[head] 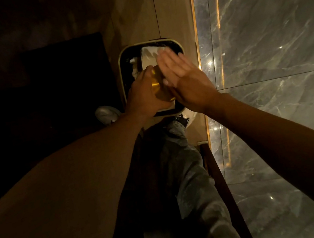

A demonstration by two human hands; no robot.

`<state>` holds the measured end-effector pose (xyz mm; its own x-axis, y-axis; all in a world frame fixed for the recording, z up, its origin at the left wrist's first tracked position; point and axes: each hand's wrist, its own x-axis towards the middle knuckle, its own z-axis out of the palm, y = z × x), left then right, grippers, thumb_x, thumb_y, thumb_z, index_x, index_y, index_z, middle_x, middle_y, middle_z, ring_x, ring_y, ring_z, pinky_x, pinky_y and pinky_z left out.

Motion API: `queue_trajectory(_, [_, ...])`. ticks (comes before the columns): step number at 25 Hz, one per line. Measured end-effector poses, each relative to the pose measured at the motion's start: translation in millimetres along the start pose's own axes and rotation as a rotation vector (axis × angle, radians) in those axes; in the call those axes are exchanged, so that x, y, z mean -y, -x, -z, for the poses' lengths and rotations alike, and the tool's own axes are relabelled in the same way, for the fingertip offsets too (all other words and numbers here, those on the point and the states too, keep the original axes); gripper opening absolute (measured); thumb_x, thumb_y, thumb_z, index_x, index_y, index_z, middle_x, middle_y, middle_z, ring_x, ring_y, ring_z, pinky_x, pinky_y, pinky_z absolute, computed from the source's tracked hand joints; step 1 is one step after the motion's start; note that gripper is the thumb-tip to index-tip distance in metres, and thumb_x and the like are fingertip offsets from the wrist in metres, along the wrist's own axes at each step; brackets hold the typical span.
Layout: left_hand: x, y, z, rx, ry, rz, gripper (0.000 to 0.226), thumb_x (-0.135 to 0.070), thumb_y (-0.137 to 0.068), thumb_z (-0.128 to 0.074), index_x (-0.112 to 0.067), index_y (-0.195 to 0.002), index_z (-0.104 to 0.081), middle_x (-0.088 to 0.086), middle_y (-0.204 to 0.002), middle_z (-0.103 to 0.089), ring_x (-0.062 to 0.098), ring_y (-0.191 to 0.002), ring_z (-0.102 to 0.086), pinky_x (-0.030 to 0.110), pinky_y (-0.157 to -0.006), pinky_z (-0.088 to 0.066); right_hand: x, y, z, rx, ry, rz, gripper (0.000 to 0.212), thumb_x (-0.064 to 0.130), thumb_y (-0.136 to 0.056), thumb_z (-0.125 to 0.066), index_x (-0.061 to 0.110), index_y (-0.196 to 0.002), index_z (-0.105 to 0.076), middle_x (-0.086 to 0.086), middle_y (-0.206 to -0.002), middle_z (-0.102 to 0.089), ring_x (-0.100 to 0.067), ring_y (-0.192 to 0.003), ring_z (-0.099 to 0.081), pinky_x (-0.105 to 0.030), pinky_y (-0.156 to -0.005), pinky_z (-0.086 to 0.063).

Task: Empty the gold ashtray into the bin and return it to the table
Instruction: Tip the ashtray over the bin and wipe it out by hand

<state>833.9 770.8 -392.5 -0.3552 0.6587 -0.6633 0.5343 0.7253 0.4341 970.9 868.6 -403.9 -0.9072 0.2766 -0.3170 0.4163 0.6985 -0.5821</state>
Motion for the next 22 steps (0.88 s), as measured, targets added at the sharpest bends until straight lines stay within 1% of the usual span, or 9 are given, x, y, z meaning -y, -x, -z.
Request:
queue_trajectory(2, [1,1,0,0.017,-0.027,0.013,0.113,-0.045,-0.052,-0.089,-0.017,-0.146,-0.032,0.007,-0.146,-0.045,0.029,-0.129,-0.048,0.037,-0.098,-0.044,0,2,-3,0.115,0.055,0.065,0.057,0.029,-0.105,-0.030,0.004,-0.154,-0.014,-0.018,-0.162,-0.014,-0.033,-0.151,-0.010,-0.046,-0.122,-0.016])
queue_trajectory(6, [-1,1,0,0.011,0.002,0.029,0.113,-0.042,-0.052,-0.090,-0.017,-0.145,-0.032,0.007,-0.144,-0.046,0.028,-0.129,-0.048,0.032,-0.095,-0.042,2,-1,4,-0.085,-0.033,-0.037,0.054,0.022,-0.104,-0.034,0.003,-0.152,-0.018,-0.018,-0.161,-0.018,-0.031,-0.150,-0.015,-0.041,-0.123,-0.012])
queue_trajectory(9, [-2,1,4,0.012,-0.024,0.044,0.115,-0.041,-0.052,-0.090,-0.016,-0.147,-0.030,0.010,-0.147,-0.044,0.031,-0.131,-0.045,0.040,-0.102,-0.043,2,6,0,0.095,0.022,0.046,0.057,0.028,-0.104,-0.032,0.003,-0.153,-0.017,-0.020,-0.161,-0.016,-0.034,-0.150,-0.014,-0.047,-0.122,-0.020])
queue_trajectory(11, [-3,2,4,0.009,-0.017,0.051,0.113,-0.041,-0.052,-0.090,-0.018,-0.146,-0.032,0.009,-0.145,-0.046,0.030,-0.130,-0.047,0.041,-0.101,-0.045,1,6,3,0.005,0.019,0.049,0.058,0.028,-0.103,-0.033,0.004,-0.153,-0.016,-0.020,-0.161,-0.017,-0.032,-0.150,-0.012,-0.045,-0.122,-0.016])
queue_trajectory(13, [-4,2,5,0.000,0.002,0.044,0.114,-0.039,-0.053,-0.091,-0.017,-0.147,-0.031,0.008,-0.146,-0.045,0.028,-0.131,-0.046,0.039,-0.102,-0.044,3,4,7,-0.109,-0.045,-0.052,0.057,0.027,-0.103,-0.032,0.006,-0.153,-0.016,-0.017,-0.161,-0.016,-0.026,-0.150,-0.008,-0.041,-0.122,-0.011])
queue_trajectory(16, [-4,0,7,0.013,-0.030,0.029,0.113,-0.040,-0.055,-0.090,-0.017,-0.148,-0.031,0.008,-0.148,-0.043,0.029,-0.133,-0.045,0.038,-0.102,-0.041,1,11,2,0.114,-0.010,0.042,0.058,0.029,-0.104,-0.034,0.005,-0.153,-0.016,-0.018,-0.162,-0.016,-0.030,-0.151,-0.011,-0.046,-0.121,-0.023])
queue_trajectory(17, [-5,1,5,0.020,-0.035,0.038,0.112,-0.040,-0.055,-0.090,-0.017,-0.147,-0.031,0.008,-0.148,-0.044,0.029,-0.132,-0.045,0.039,-0.103,-0.042,1,12,1,0.129,0.016,0.063,0.058,0.028,-0.104,-0.035,0.005,-0.153,-0.016,-0.019,-0.162,-0.016,-0.032,-0.151,-0.012,-0.046,-0.121,-0.023])
queue_trajectory(20, [-4,3,2,0.000,0.004,0.035,0.111,-0.038,-0.053,-0.091,-0.015,-0.145,-0.034,0.007,-0.144,-0.047,0.026,-0.131,-0.047,0.039,-0.102,-0.046,5,5,7,-0.108,-0.030,-0.040,0.056,0.029,-0.104,-0.031,0.006,-0.153,-0.016,-0.016,-0.161,-0.017,-0.028,-0.151,-0.012,-0.039,-0.123,-0.012])
queue_trajectory(22, [-4,2,3,-0.011,0.007,0.029,0.113,-0.038,-0.053,-0.091,-0.015,-0.147,-0.032,0.008,-0.146,-0.045,0.027,-0.131,-0.046,0.037,-0.101,-0.043,3,5,6,-0.063,-0.024,-0.054,0.055,0.032,-0.105,-0.027,0.007,-0.153,-0.016,-0.016,-0.162,-0.016,-0.028,-0.151,-0.011,-0.042,-0.124,-0.015])
